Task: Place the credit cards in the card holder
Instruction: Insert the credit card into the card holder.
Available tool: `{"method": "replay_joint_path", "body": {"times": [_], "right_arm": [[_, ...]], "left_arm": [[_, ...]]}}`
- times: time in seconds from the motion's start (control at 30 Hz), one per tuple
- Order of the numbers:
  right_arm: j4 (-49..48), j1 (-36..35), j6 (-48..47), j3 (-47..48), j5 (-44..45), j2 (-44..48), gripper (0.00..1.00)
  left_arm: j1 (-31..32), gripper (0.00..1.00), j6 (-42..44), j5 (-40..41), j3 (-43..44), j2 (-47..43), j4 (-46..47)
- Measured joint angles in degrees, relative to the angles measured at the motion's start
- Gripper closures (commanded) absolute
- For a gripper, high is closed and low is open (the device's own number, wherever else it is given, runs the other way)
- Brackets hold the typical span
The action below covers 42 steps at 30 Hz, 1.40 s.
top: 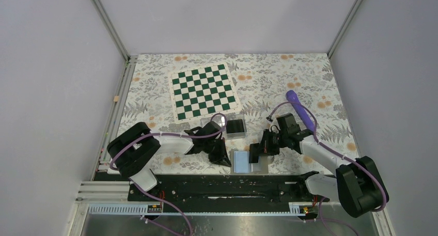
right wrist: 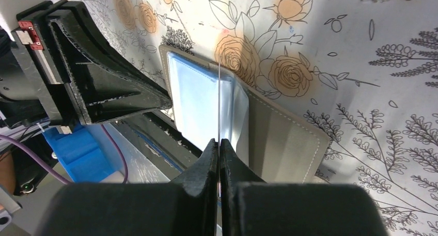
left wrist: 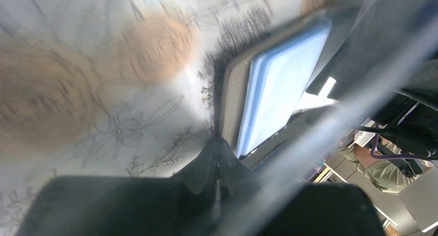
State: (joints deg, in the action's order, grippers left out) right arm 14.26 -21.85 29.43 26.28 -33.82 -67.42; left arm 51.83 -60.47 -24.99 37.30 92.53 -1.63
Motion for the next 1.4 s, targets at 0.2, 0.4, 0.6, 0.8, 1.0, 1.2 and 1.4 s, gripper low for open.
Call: {"method": "replay_joint_path", "body": {"times": [0.2,0.4,0.6,0.8,1.0,1.2,1.4], "right_arm": [[0.0,0.0,0.1,0.0,-0.4,0.1,1.0],[-0.4,0.0,0.2,-0.2,-0.4,-1.6,1.0],[-2.3,0.1,1.6,-1.3,-2.7,-3.5,1.0],[-4.8,0.1,3.8,-2.8,-4.9,-3.7,1.0],[-6.7,0.1,5.2,-4.5,-6.3,-4.2,1.0],[-5.2,0.1,5.4,-4.2,-6.5,-5.2,1.0],[-0.7,0.1,5.4,-3.0,-6.4,-5.2,1.0]], "left_arm": [[0.3,1.0,-0.6,0.0,0.1,0.2,0.2],[0.4,1.0,-0.9,0.0,0.1,0.2,0.2],[0.5,1.0,-1.0,0.0,0.3,0.5,0.1],[0.9,1.0,-1.1,0.0,0.9,1.1,0.2],[1.5,1.0,-1.3,0.0,1.2,1.4,0.3],[1.5,1.0,-1.3,0.0,1.2,1.5,0.3],[1.6,1.0,-1.3,0.0,1.3,1.8,0.9]]}}
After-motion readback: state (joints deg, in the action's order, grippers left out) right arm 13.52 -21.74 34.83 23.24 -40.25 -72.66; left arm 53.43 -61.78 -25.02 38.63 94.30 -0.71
